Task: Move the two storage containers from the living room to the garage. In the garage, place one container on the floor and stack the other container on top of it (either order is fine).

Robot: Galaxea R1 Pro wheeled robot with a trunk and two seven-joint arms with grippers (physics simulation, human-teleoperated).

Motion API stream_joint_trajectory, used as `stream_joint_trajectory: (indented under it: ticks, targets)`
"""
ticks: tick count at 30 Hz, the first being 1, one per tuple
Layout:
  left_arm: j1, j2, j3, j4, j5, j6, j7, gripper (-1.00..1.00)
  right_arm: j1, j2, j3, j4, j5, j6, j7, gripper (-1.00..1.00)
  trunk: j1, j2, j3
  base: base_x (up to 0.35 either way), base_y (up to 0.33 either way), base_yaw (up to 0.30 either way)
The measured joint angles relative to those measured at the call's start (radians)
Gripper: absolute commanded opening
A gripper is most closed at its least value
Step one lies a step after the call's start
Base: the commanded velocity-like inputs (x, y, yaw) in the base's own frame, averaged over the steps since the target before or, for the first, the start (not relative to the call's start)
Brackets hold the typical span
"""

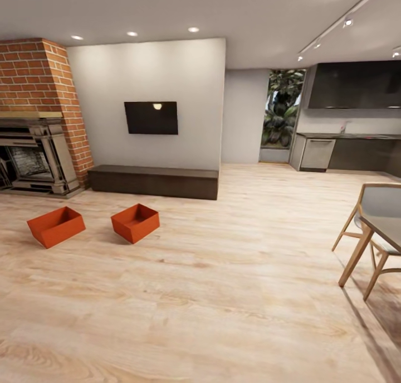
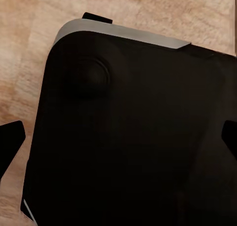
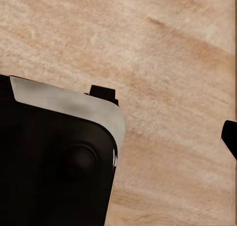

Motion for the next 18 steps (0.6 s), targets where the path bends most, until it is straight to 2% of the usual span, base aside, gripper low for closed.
stream_joint_trajectory:
  ticks: [18]
  targets:
    - [0.0, 0.0, -0.001, 0.0, -0.001, 0.0, 0.0, 1.0, 0.0, 0.0, 0.0, 0.0, 0.0, 0.002, 0.0, 1.0, 0.0, 0.0, 0.0, 0.322, 0.0, 0.0]
